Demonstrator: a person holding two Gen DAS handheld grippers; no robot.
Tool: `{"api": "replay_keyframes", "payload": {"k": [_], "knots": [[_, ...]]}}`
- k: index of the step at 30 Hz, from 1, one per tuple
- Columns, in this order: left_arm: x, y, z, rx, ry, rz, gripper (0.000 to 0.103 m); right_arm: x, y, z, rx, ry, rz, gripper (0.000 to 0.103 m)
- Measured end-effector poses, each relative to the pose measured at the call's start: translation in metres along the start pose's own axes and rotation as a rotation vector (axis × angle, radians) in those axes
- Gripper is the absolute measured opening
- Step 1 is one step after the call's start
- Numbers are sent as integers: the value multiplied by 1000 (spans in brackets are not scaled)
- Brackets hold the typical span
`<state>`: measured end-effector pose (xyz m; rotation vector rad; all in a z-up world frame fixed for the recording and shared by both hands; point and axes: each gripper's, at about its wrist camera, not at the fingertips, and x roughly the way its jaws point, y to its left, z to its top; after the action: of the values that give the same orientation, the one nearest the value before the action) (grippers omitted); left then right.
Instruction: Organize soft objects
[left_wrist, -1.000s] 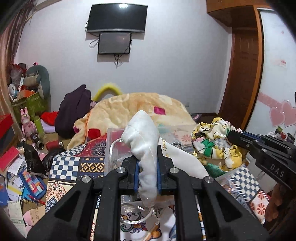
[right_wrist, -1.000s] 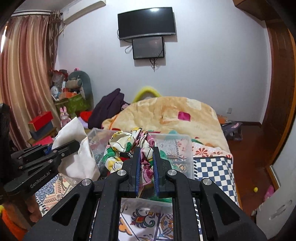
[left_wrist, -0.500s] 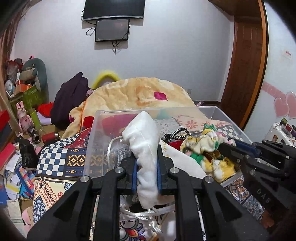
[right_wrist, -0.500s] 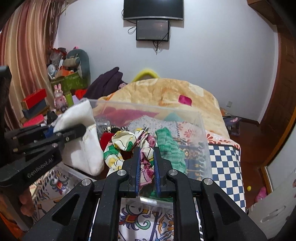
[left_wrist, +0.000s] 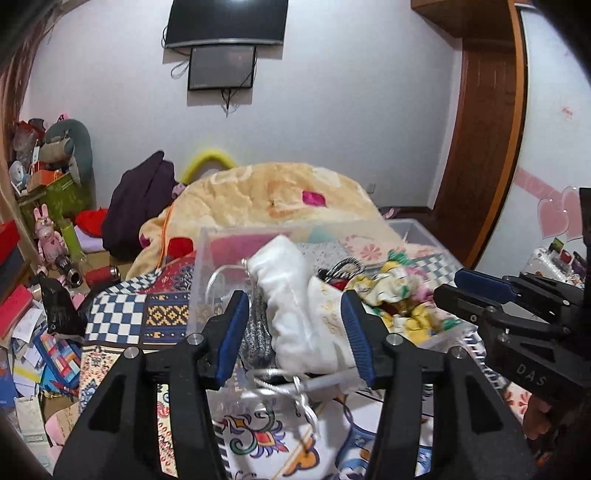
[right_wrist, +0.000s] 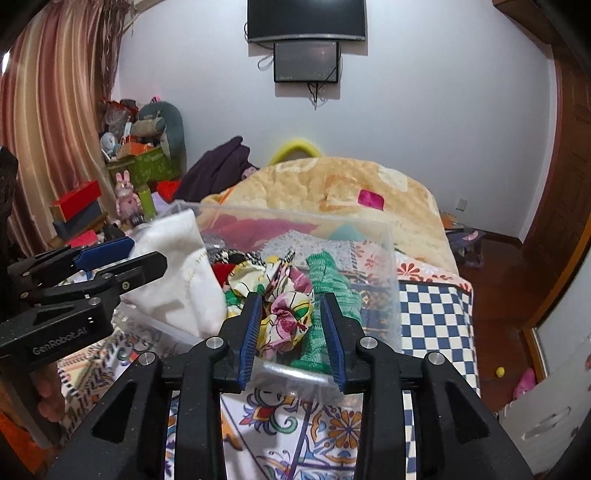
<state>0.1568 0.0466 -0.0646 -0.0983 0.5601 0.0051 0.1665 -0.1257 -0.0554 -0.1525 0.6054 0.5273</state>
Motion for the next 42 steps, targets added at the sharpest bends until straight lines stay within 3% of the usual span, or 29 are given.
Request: {"api": "replay_keyframes", "payload": {"k": [8,10,12,15,21,25,28,42], "knots": [[-69,-9,15,9,-136,-39,53,-57,0,13,24,-129,29,33],[-88,-14,18,19,-176,-43,57,-75,1,16,28,-176,29,43],[-105,-17,21,27,-216,-45,61,-92,3,18,34,-229,24,62],[-130,-23,23,41,-271,-46,70,-113,5,19,39,-296,15,76],[-171,-35,22,80,-362,-29,94,-146,13,20,30,-380,20,84],[-187,-40,21,93,-390,-26,99,-156,18,19,20,-408,31,88],[-196,-41,19,94,-405,-30,102,-160,21,16,15,-429,33,102],[-200,-41,15,80,-403,-28,103,-166,28,5,1,-450,1,103]]}}
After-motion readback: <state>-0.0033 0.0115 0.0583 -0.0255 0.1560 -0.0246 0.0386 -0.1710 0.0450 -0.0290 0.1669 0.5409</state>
